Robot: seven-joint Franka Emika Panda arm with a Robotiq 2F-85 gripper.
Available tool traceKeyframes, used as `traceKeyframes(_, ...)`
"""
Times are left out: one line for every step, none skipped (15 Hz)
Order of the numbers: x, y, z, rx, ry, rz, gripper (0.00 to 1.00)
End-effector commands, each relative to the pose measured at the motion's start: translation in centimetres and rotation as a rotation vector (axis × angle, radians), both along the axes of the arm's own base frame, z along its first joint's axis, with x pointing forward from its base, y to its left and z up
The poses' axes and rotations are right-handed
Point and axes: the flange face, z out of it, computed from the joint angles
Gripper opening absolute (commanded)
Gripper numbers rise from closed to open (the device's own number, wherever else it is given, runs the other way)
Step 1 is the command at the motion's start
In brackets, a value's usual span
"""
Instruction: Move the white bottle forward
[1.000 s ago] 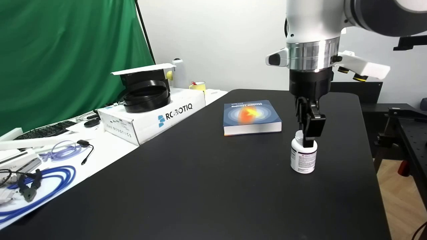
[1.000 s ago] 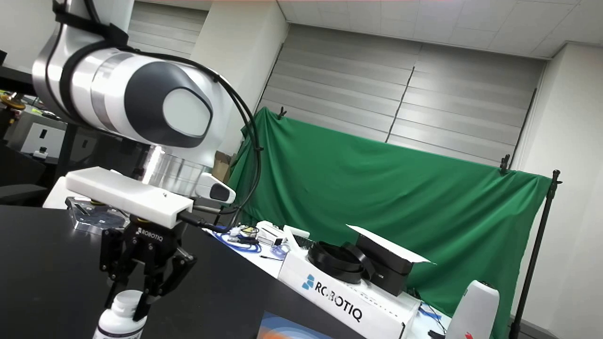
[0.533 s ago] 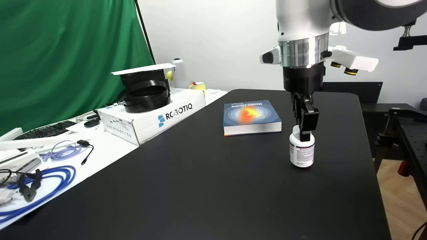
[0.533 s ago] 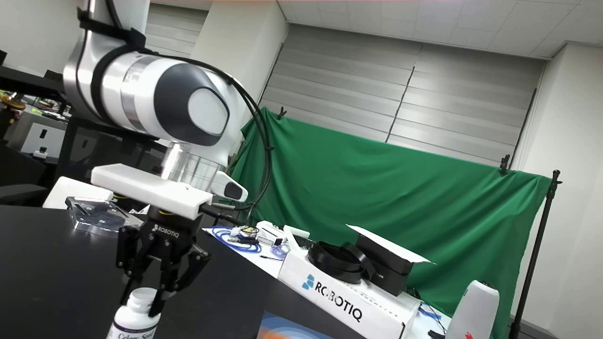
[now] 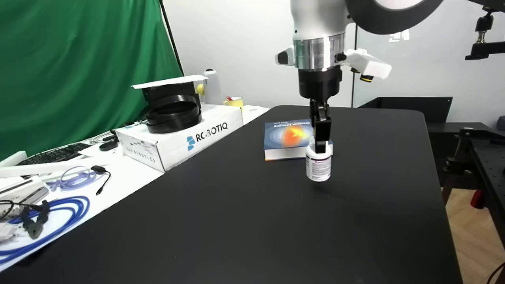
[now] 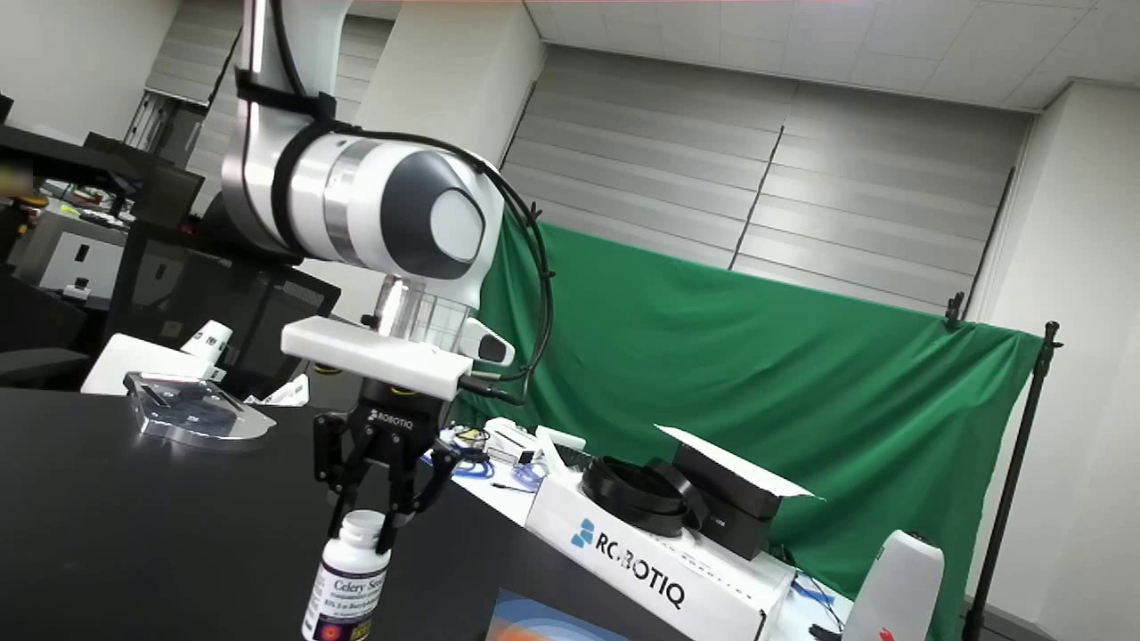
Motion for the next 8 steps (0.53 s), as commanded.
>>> traceKeyframes(4.7, 0.5, -0.2, -0.005, -0.021, 0.0, 0.19)
traceKeyframes(5.8, 0.6, -0.2, -0.003, -0.031, -0.003, 0.19)
traceKeyframes(7.2, 0.8, -0.3, 0.0, -0.034, -0.007, 0.19)
traceKeyframes(8.5, 1.0, -0.4, 0.003, -0.038, -0.012, 0.19)
traceKeyframes(9.7, 1.2, -0.5, 0.002, -0.042, -0.016, 0.19)
traceKeyframes(11.0, 1.5, -0.6, 0.0, -0.045, -0.017, 0.19)
traceKeyframes(12.2, 1.8, -0.7, -0.003, -0.05, -0.017, 0.19)
traceKeyframes(13.3, 2.1, -0.8, -0.003, -0.053, -0.018, 0.19)
